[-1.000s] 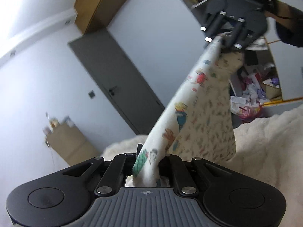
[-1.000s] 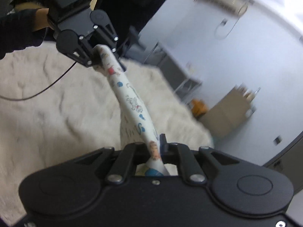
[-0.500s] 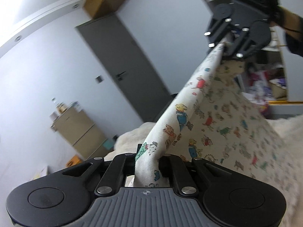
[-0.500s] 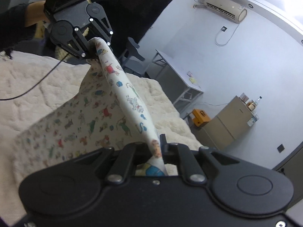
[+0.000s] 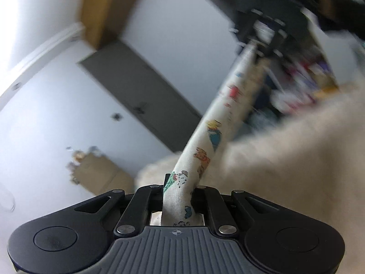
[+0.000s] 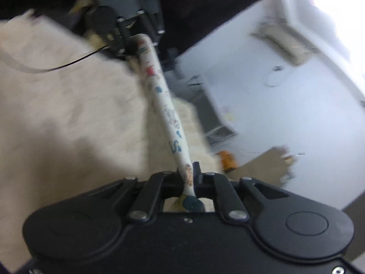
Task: Fold clothes
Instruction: 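Lift the cloth with both grippers and fold it over onto itself, then release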
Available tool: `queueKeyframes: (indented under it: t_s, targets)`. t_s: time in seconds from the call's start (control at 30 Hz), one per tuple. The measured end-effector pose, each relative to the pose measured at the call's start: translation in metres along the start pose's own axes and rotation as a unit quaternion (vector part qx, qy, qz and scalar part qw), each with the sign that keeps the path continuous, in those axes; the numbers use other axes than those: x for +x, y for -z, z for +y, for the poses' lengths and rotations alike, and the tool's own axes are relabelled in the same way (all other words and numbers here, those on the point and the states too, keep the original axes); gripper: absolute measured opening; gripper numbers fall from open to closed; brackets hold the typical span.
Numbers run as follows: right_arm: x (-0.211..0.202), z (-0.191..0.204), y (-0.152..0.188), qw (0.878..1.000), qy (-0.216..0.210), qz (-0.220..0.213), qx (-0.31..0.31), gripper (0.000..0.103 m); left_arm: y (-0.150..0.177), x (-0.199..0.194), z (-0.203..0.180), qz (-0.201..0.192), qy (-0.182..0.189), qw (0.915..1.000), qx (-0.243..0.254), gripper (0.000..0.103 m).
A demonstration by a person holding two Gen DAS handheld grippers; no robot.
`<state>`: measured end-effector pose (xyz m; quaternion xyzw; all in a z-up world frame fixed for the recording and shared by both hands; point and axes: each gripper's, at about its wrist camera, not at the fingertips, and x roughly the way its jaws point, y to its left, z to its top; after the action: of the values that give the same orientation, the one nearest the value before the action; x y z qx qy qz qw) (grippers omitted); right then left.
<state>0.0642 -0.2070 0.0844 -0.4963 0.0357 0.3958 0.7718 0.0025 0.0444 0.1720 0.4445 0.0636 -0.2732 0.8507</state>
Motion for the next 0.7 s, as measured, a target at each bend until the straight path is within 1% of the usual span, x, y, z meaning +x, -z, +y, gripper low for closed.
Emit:
queueKeyframes:
  t_s: [0.03,0.07,0.1,0.13,0.17,0.2,0.23,0.27,0.3,0.33,0.43,0.5,0.57,0.6,0.63,0.67,0.7]
  targets:
    - [0.002,0.028,0.01,1.0,-0.023,0.009,-0.002,0.004,0.019,-0.001,-0.043,0.016,0.034,0.9993,-0.006,0.007]
    - [0.005,0.056,0.022,0.999,-0.05,0.02,-0.007,0.004,0.035,0.001,-0.068,0.025,0.055,0.9977,-0.03,0.009]
    - [0.009,0.094,0.039,0.996,-0.086,0.037,-0.015,0.004,0.05,0.003,-0.089,0.033,0.075,0.9951,-0.056,0.01]
    - [0.012,0.118,0.049,0.993,-0.108,0.046,-0.021,0.004,0.065,0.005,-0.111,0.041,0.094,0.9913,-0.082,0.01]
    - [0.012,0.135,0.059,0.992,-0.116,0.042,-0.027,0.009,0.071,0.004,-0.121,0.033,0.086,0.9902,-0.105,0.012]
    - [0.011,0.149,0.07,0.993,-0.109,0.031,-0.027,0.014,0.076,0.001,-0.13,0.022,0.073,0.9889,-0.127,0.019]
    - [0.008,0.15,0.077,0.996,-0.088,0.018,-0.011,0.027,0.081,-0.001,-0.138,0.012,0.06,0.9868,-0.15,0.032]
    - [0.006,0.147,0.081,0.998,-0.069,0.012,0.005,0.046,0.083,-0.007,-0.144,0.004,0.045,0.9855,-0.164,0.038]
    - [0.004,0.142,0.086,0.998,-0.053,0.011,0.017,0.051,0.084,-0.008,-0.145,0.0,0.026,0.9838,-0.178,0.048]
    - [0.001,0.137,0.092,0.999,-0.041,0.01,0.022,0.053,0.086,-0.009,-0.145,-0.004,0.008,0.9815,-0.191,0.053]
    - [-0.001,0.133,0.099,0.999,-0.043,0.007,0.016,0.053,0.092,-0.023,-0.16,-0.003,0.006,0.9808,-0.195,0.053]
    - [0.002,0.135,0.101,0.999,-0.046,-0.001,0.008,0.052,0.092,-0.028,-0.163,-0.005,0.008,0.982,-0.189,0.053]
    - [0.003,0.135,0.103,0.999,-0.047,-0.013,-0.003,0.052,0.089,-0.019,-0.162,-0.01,0.003,0.9856,-0.169,0.052]
    - [0.003,0.137,0.103,0.999,-0.048,-0.024,-0.011,0.052,0.088,-0.015,-0.162,-0.013,0.001,0.9873,-0.158,0.042]
    - [0.004,0.139,0.102,0.998,-0.051,-0.03,-0.015,0.045,0.088,-0.008,-0.163,-0.014,0.005,0.9883,-0.152,0.029]
    - [0.006,0.14,0.101,0.997,-0.066,-0.034,-0.012,0.029,0.09,-0.001,-0.165,-0.014,0.01,0.9891,-0.146,0.023]
    - [0.008,0.138,0.102,0.995,-0.087,-0.037,-0.006,0.017,0.09,0.005,-0.156,-0.016,0.011,0.9864,-0.163,0.012]
